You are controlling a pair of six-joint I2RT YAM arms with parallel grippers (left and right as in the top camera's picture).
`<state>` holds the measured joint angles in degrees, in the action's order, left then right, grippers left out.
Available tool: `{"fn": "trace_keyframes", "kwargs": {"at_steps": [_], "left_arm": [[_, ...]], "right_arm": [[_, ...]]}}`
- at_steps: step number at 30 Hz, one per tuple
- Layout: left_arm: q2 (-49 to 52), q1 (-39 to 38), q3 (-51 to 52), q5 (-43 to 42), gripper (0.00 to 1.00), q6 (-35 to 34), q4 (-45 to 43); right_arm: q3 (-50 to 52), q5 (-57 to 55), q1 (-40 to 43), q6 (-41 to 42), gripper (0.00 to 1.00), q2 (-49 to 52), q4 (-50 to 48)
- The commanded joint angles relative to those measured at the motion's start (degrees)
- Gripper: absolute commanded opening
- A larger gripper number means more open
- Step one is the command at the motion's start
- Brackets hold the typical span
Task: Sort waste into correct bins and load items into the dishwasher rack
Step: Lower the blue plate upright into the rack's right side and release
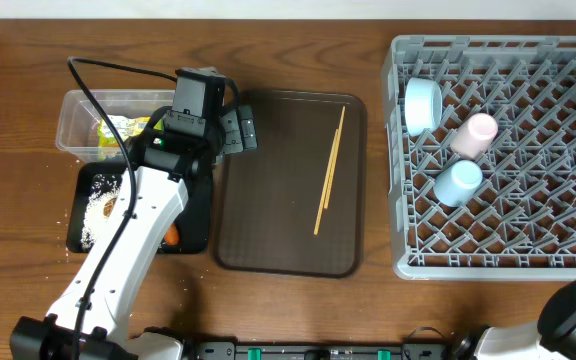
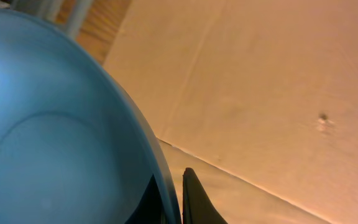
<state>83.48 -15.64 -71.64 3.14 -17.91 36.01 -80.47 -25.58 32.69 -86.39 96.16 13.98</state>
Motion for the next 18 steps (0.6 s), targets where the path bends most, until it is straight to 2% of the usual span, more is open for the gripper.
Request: {"fn": "trace_keyframes", "kwargs": {"at_steps": [1,8,18], "left_arm": [[0.1,-0.1,-0.5,-0.1,0.98,0.7,0.2],[0.1,-0.1,-0.5,-0.1,0.98,0.7,0.2],[0.1,-0.1,-0.5,-0.1,0.98,0.7,0.2]], "right_arm": [[-0.1,-1.2,1.0,-1.0,0.01,1.4,-0.1],[-0.1,-0.5,0.2,1.9,0.01,2.0,-0.1],[-0.1,-0.3,-2.4,13.8,0.01,2.0,0.4]]}}
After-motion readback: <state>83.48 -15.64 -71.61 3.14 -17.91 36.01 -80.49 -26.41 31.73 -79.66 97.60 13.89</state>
